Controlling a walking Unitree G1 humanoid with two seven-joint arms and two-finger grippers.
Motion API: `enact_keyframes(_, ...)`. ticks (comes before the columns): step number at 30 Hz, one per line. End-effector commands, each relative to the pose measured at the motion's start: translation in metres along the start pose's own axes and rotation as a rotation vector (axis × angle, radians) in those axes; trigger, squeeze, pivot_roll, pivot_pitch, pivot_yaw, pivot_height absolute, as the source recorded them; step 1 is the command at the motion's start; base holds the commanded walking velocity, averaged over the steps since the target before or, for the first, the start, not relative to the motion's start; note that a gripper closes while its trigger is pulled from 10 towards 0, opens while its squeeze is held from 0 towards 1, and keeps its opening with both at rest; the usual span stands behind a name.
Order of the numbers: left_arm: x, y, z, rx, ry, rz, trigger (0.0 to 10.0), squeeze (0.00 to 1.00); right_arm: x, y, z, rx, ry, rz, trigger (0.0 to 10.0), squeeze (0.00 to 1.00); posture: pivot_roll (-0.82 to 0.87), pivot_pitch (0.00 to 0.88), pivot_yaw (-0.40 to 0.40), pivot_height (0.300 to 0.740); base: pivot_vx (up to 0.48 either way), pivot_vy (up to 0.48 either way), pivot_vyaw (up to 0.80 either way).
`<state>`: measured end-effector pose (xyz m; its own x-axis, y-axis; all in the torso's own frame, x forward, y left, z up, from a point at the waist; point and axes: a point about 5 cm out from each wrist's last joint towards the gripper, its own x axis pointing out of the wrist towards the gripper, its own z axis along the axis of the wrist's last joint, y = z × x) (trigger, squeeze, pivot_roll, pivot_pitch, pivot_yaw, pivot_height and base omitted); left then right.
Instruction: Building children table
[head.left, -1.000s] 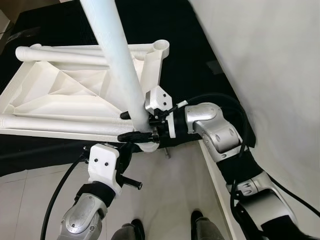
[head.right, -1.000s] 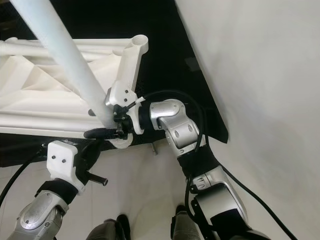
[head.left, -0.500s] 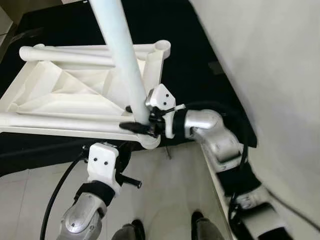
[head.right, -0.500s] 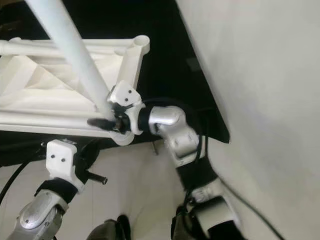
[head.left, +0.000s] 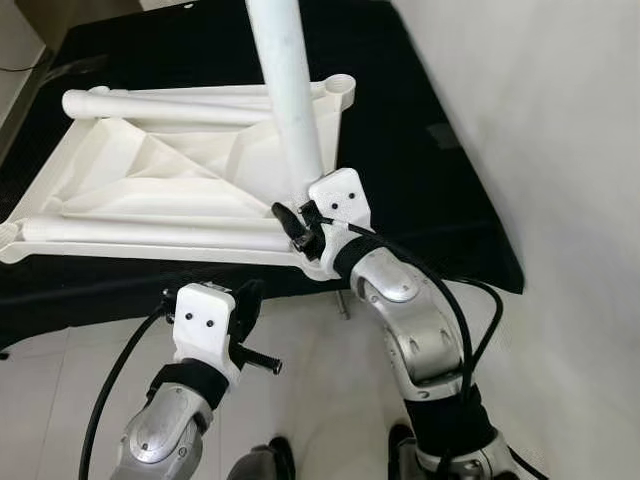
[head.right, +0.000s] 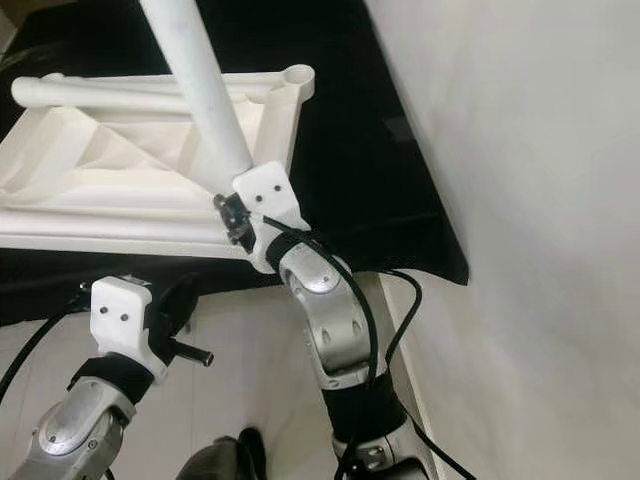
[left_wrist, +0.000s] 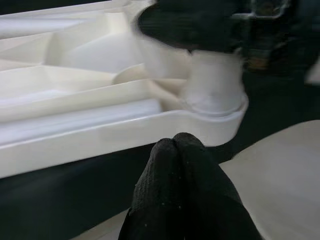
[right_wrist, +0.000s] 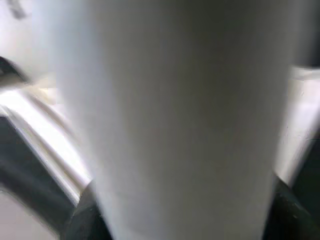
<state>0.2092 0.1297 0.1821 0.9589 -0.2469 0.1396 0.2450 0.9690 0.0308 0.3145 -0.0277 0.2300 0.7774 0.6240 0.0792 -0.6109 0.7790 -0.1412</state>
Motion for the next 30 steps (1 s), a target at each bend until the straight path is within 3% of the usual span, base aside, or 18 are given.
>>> enact_keyframes(1, -0.003, 0.002, -0.005, 0.006, 0.026, 0.01, 10.0, 0.0, 0.014, 0.024, 0.008, 0.116, -0.044, 0.188, 10.0, 1.0, 0.03, 0.327, 0.108, 0.74, 0.0, 0.0, 0.0)
enact_keyframes(2, -0.003, 0.002, -0.005, 0.006, 0.026, 0.01, 10.0, 0.0, 0.014, 0.024, 0.008, 0.116, -0.044, 0.188, 10.0, 1.0, 0.03, 0.327, 0.108, 0.74, 0.0, 0.0, 0.0)
enact_keyframes(3, -0.003, 0.002, -0.004, 0.006, 0.028, 0.004, 10.0, 0.0, 0.015, 0.027, 0.026, 0.104, -0.121, 0.381, 10.0, 1.0, 0.03, 0.331, 0.111, 0.74, 0.0, 0.0, 0.0)
enact_keyframes(5, -0.003, 0.002, -0.004, 0.006, 0.028, 0.003, 10.0, 0.0, 0.015, 0.026, 0.031, 0.088, -0.13, 0.442, 10.0, 1.0, 0.03, 0.335, 0.112, 0.74, 0.0, 0.0, 0.0)
enact_keyframes(8, -0.003, 0.002, -0.004, 0.005, 0.029, 0.002, 10.0, 0.0, 0.011, 0.023, 0.039, -0.01, -0.135, 0.549, 10.0, 1.0, 0.04, 0.33, 0.113, 0.74, 0.0, 0.0, 0.0)
enact_keyframes(9, -0.004, 0.001, -0.004, 0.005, 0.03, 0.002, 10.0, 0.0, 0.008, 0.02, 0.042, -0.072, -0.136, 0.63, 10.0, 0.0, 0.04, 0.332, 0.113, 0.74, 0.0, 0.0, 0.0)
enact_keyframes(11, -0.004, 0.001, -0.004, 0.005, 0.031, 0.002, 10.0, 0.0, 0.005, 0.014, 0.045, -0.142, -0.125, 0.742, 10.0, 0.0, 0.05, 0.329, 0.113, 0.74, 0.0, 0.0, 0.0)
enact_keyframes(16, -0.005, 0.001, -0.004, 0.007, 0.033, 0.003, 10.0, 0.0, 0.009, 0.003, 0.046, -0.193, -0.093, 0.857, 10.0, 0.0, 0.05, 0.335, 0.112, 0.74, 0.0, 0.0, 0.0)
enact_keyframes(24, -0.006, 0.001, -0.004, 0.006, 0.035, 0.001, 10.0, 0.0, 0.014, -0.001, 0.046, -0.185, -0.053, 0.998, 10.0, 0.0, 0.06, 0.337, 0.111, 0.74, 0.0, 0.0, 0.0)
enact_keyframes(25, -0.006, 0.001, -0.004, 0.005, 0.035, 0.001, 10.0, 0.0, 0.013, -0.001, 0.045, -0.182, -0.043, 1.035, 1.1, 0.0, 0.06, 0.341, 0.113, 0.74, 0.0, 0.0, 0.0)
enact_keyframes(26, -0.006, 0.001, -0.003, 0.004, 0.035, 0.001, 10.0, 0.0, 0.013, -0.002, 0.044, -0.176, -0.035, 1.058, 0.0, 0.0, 0.06, 0.343, 0.113, 0.74, 0.0, 0.0, 0.0)
enact_keyframes(30, -0.006, 0.001, -0.003, 0.005, 0.036, 0.001, 10.0, 0.0, 0.015, -0.004, 0.04, -0.183, -0.021, 1.071, 0.0, 0.0, 0.06, 0.342, 0.11, 0.74, 0.0, 0.0, 0.0)
